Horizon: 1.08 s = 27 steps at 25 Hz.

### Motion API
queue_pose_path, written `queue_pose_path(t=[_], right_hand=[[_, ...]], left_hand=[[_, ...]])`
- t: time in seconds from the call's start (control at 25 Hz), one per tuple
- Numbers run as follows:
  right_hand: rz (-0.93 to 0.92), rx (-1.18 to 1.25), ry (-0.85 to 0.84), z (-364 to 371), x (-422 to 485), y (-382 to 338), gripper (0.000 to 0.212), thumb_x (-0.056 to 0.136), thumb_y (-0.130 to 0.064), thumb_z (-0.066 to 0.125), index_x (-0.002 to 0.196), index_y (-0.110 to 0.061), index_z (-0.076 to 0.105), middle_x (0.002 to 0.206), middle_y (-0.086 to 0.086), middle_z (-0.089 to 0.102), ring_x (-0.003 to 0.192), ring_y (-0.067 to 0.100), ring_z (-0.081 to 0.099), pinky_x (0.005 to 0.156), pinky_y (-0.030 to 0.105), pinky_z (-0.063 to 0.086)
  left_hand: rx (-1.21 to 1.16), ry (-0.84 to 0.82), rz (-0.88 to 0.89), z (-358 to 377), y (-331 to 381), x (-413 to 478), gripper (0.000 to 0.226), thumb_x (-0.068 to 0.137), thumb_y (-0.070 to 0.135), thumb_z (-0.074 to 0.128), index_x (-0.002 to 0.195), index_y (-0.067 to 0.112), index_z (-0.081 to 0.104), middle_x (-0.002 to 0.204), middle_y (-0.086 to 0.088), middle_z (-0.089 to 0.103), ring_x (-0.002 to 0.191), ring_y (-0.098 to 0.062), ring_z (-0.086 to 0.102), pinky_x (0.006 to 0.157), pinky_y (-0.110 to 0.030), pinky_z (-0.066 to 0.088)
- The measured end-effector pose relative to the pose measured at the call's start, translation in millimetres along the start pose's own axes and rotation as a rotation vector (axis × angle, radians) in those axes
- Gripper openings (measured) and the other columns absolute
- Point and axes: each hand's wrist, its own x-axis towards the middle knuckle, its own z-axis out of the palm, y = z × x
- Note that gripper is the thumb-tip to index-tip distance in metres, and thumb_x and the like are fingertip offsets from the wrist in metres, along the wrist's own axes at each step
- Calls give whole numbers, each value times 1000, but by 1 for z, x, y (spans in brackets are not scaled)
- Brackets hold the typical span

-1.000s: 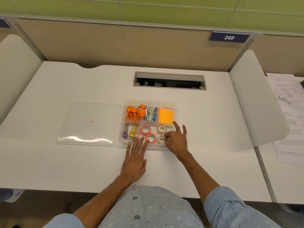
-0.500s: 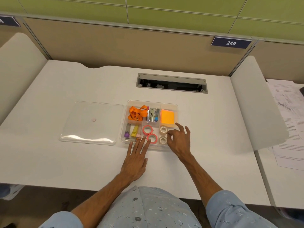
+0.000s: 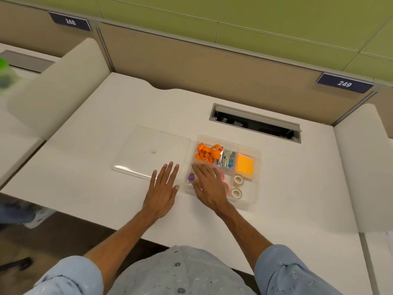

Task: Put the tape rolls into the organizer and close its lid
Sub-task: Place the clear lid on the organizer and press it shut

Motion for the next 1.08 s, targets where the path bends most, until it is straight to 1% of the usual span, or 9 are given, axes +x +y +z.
queue_pose_path(t=[0.16, 0.32, 0.44, 0.6, 0.76, 0.84, 0.96, 1.04, 1.08], right_hand=[[-178, -104, -102, 27, 20, -50, 60, 109, -17, 43, 167, -16, 29, 178, 6, 22, 168, 25, 13, 139, 49, 7], [-244, -158, -208, 53, 31, -85, 66, 104, -10, 52, 166, -12, 31, 177, 11, 24, 167, 28, 15, 139, 45, 8], [-209, -151, -258, 71, 34, -107, 64, 105, -14, 54, 165, -12, 32, 177, 12, 23, 164, 29, 24, 139, 45, 13], [-123, -74, -260, 84, 31, -123, 65, 107, -15, 56, 166, -14, 30, 178, 9, 20, 164, 27, 24, 138, 45, 16], [-142, 26, -251, 82, 29, -130, 58, 104, -3, 56, 159, -13, 42, 171, 9, 35, 153, 28, 40, 127, 37, 37], [-144, 83, -269, 80, 31, -133, 54, 102, 3, 56, 154, -11, 49, 165, 9, 42, 146, 28, 46, 120, 35, 45], [-118, 116, -254, 77, 30, -129, 63, 101, 9, 56, 158, -13, 46, 171, 11, 34, 158, 28, 34, 130, 34, 35], [-69, 85, -218, 72, 32, -121, 74, 99, 12, 55, 164, -16, 36, 177, 8, 20, 166, 26, 17, 135, 34, 25], [-42, 73, -211, 68, 35, -117, 80, 97, 13, 55, 167, -16, 30, 179, 7, 15, 168, 24, 11, 136, 34, 23]], left_hand=[[31, -30, -98, -14, -51, -11, 67, 112, 35, 40, 168, 19, 8, 179, -7, 9, 167, -28, 6, 136, -56, 6], [59, -100, -148, -19, -83, -20, 69, 111, 31, 41, 169, 18, 5, 179, -7, 13, 167, -28, 9, 137, -53, 9], [62, -141, -162, -21, -101, -23, 63, 113, 30, 39, 168, 16, 12, 178, -9, 17, 166, -27, 14, 137, -48, 13], [38, -122, -136, -22, -119, -29, 54, 113, 26, 46, 163, 12, 31, 175, -12, 27, 162, -29, 26, 136, -46, 21], [17, -55, -78, -26, -135, -29, 36, 108, 16, 58, 143, 7, 58, 161, -18, 49, 151, -33, 45, 128, -46, 36], [62, -92, -53, -33, -143, -24, 35, 108, 10, 55, 143, 9, 57, 166, -16, 42, 156, -32, 38, 130, -46, 33], [151, -194, 74, -32, -152, -19, 49, 108, -1, 48, 155, 7, 44, 175, -14, 27, 164, -33, 21, 135, -48, 22], [179, -187, 155, -34, -158, -21, 51, 105, -8, 45, 155, 3, 44, 173, -17, 30, 162, -35, 25, 135, -50, 22], [165, -126, 171, -35, -160, -24, 50, 101, -13, 46, 149, 1, 50, 169, -19, 37, 160, -36, 32, 133, -52, 27]])
